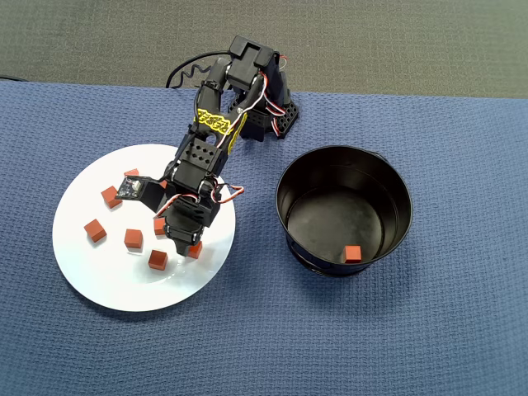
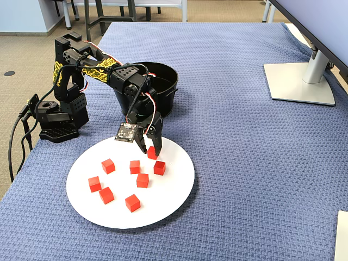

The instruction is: Pick up the red cubes from the white plate and place them in the black recipient

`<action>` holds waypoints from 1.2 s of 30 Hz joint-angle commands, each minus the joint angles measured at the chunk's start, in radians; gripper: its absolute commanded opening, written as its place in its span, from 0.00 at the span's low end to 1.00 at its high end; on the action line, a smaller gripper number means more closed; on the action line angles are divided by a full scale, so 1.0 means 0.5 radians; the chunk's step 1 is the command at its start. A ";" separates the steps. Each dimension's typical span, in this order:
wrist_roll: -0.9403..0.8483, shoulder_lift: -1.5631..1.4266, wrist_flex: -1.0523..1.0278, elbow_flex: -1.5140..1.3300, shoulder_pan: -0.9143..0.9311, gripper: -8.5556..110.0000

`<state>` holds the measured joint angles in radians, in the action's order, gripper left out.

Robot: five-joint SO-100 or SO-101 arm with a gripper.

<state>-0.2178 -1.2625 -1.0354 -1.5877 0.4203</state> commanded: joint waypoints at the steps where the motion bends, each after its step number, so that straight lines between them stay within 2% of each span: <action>1: 0.000 -0.055 0.061 0.089 -0.037 0.07; 5: 0.006 -0.245 0.012 0.031 -0.015 0.07; 11: 0.061 -0.917 -0.350 0.052 0.071 0.07; 14: 0.101 -1.249 -0.623 0.107 -0.046 0.07; 18: 0.209 -1.595 -0.917 0.169 -0.420 0.07; 22: 0.374 -1.804 -0.994 0.071 -0.914 0.07; 26: 0.479 -1.841 -0.859 -0.095 -1.359 0.07; 30: 0.319 -1.838 -0.586 -0.377 -1.761 0.07; 31: 0.285 -1.816 -0.568 -0.390 -1.822 0.12; 32: 0.255 -1.798 -0.568 -0.383 -1.865 0.26; 33: 0.245 -1.789 -0.583 -0.350 -1.871 0.36; 36: 0.236 -1.792 -0.663 -0.215 -1.740 0.40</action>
<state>-0.0675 -2.1506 -1.3668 -1.7733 -0.4771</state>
